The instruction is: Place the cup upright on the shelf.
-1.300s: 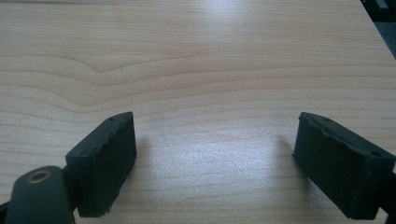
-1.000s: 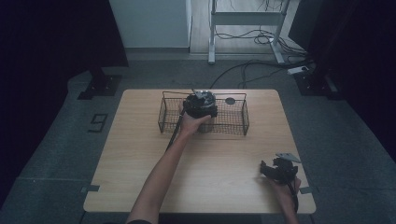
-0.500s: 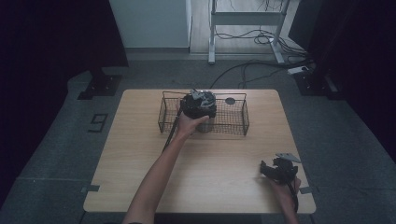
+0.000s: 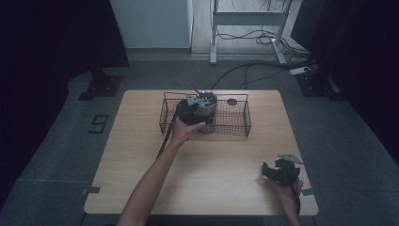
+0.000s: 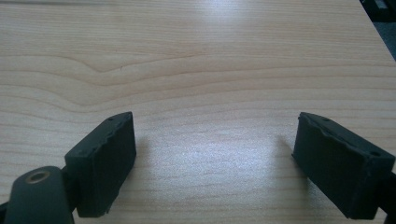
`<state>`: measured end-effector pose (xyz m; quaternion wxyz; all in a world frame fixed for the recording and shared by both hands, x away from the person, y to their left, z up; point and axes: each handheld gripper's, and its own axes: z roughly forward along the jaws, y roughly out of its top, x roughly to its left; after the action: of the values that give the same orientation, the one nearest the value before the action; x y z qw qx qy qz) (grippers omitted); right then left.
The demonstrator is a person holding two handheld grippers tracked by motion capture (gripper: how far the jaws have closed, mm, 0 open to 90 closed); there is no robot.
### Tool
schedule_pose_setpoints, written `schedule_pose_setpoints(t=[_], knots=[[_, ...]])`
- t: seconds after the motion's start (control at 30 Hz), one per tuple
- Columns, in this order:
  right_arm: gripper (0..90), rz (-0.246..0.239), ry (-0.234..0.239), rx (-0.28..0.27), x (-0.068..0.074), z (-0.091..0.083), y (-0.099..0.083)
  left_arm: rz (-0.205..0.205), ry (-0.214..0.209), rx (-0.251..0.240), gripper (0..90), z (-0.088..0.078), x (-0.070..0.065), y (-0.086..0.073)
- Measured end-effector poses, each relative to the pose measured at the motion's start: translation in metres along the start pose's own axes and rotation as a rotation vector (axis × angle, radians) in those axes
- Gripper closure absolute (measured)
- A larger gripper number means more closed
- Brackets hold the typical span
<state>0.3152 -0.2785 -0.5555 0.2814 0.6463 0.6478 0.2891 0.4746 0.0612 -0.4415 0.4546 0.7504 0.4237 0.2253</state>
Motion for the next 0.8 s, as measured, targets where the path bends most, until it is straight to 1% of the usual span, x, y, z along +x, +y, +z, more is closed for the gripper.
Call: schedule_pose_setpoints(t=[0.07, 0.1, 0.17, 0.23, 0.27, 0.3, 0.37, 0.5, 0.6, 0.8], knots=[[12.8, 0.0, 0.0, 0.0, 0.0, 0.0, 0.0, 0.002, -0.005, 0.003, 0.0, -0.003, 0.0, -0.001], [12.8, 0.0, 0.0, 0.0, 0.0, 0.0, 0.0, 0.003, -0.008, 0.007, 0.0, -0.007, 0.001, -0.004], [12.8, 0.0, 0.0, 0.0, 0.0, 0.0, 0.0, 0.005, -0.007, 0.008, 0.0, -0.01, 0.001, -0.005], [12.8, 0.0, 0.0, 0.0, 0.0, 0.0, 0.0, 0.008, -0.009, 0.007, 0.0, -0.019, 0.002, -0.01], [12.8, 0.0, 0.0, 0.0, 0.0, 0.0, 0.0, 0.008, -0.009, 0.007, 0.0, -0.019, 0.002, -0.01], [12.8, 0.0, 0.0, 0.0, 0.0, 0.0, 0.0, 0.011, -0.009, 0.015, 0.0, -0.025, 0.003, -0.014], [12.8, 0.0, 0.0, 0.0, 0.0, 0.0, 0.0, 0.017, -0.008, 0.02, 0.0, -0.033, 0.004, -0.018], [12.8, -0.002, 0.0, -0.001, 0.0, 0.0, 0.0, 0.004, -0.041, 0.017, 0.0, -0.05, 0.007, -0.031], [12.8, 0.001, -0.001, -0.001, 0.0, 0.0, 0.0, 0.008, -0.056, 0.01, 0.0, -0.063, 0.008, -0.042], [12.7, 0.002, -0.003, 0.001, 0.0, 0.0, 0.0, 0.013, -0.069, 0.017, 0.0, -0.085, 0.01, -0.062]])
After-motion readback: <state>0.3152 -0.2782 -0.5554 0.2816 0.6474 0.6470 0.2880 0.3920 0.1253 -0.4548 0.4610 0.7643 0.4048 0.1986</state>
